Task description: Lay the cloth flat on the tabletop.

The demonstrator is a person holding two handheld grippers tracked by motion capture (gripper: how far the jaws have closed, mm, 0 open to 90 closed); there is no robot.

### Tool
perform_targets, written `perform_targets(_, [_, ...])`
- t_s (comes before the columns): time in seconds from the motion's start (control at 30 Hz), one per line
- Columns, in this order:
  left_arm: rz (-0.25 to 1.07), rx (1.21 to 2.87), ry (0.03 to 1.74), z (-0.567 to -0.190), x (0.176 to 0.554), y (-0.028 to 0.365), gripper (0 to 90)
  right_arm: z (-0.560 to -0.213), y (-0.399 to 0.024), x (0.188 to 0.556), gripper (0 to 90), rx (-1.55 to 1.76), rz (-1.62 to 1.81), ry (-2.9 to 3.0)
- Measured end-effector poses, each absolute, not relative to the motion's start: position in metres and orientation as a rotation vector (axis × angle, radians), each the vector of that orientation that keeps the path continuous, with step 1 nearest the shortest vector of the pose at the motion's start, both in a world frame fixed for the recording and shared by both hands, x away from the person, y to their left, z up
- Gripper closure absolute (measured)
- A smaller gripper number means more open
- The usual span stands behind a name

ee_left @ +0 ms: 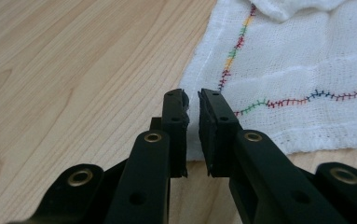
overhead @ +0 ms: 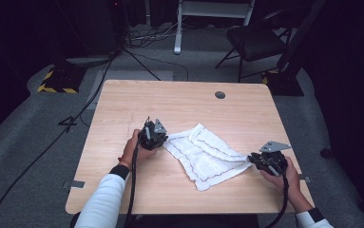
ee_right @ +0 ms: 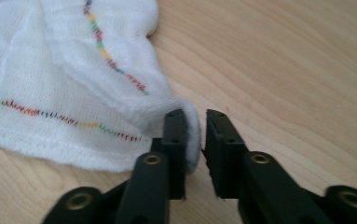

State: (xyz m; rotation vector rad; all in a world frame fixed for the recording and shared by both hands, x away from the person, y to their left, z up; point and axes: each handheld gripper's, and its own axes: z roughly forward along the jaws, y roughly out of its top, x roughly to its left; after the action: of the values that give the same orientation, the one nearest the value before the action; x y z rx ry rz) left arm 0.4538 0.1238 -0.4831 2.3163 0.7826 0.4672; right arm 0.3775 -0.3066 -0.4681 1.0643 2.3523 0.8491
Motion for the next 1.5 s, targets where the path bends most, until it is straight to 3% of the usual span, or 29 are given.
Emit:
perform_targets(0.13, [0.406,2.245,0.759,-0.474,0.445,0.121,69.8,-0.462,-0.307,0.377,70.8,1.026,0.900,2.326])
perform_targets(0.27, [0.299,2.185,0.644,-0.462,0.422,0.102,60.6,-0.445,-0.296,0.373,70.3,0.897,1.013,2.328])
perform_targets(0.3, [0.281,2.198,0.585,-0.459,0.411,0.087,59.8,-0.440,-0.284,0.376,66.7,0.853,1.023,2.348])
perform_targets(0.47, [0.173,2.270,0.405,-0.467,0.387,0.049,68.2,-0.441,-0.234,0.395,63.7,0.700,1.032,2.445])
perform_targets(0.63, [0.136,2.338,0.452,-0.489,0.390,0.037,66.4,-0.459,-0.181,0.415,59.1,0.582,0.912,2.555])
perform_targets(0.8, [0.122,2.339,0.466,-0.494,0.392,0.040,70.5,-0.474,-0.162,0.425,61.3,0.562,0.790,2.590])
perform_targets(0.87, [0.136,2.352,0.454,-0.494,0.392,0.040,73.2,-0.479,-0.161,0.430,64.4,0.580,0.754,2.586])
perform_targets(0.93, [0.204,2.387,0.434,-0.491,0.392,0.041,74.7,-0.480,-0.163,0.431,77.9,0.594,0.746,2.563])
perform_targets(0.97, [0.204,2.387,0.434,-0.491,0.392,0.041,75.0,-0.480,-0.163,0.431,77.9,0.594,0.746,2.563])
perform_targets(1.0, [0.235,2.400,0.439,-0.490,0.393,0.044,75.8,-0.477,-0.166,0.430,83.9,0.576,0.707,2.522])
perform_targets(1.23, [0.232,2.402,0.530,-0.488,0.409,0.079,79.0,-0.458,-0.208,0.439,85.1,0.780,0.779,2.362])
perform_targets(1.5, [0.217,2.419,0.531,-0.486,0.404,0.091,81.2,-0.450,-0.248,0.450,85.0,0.991,0.840,2.288])
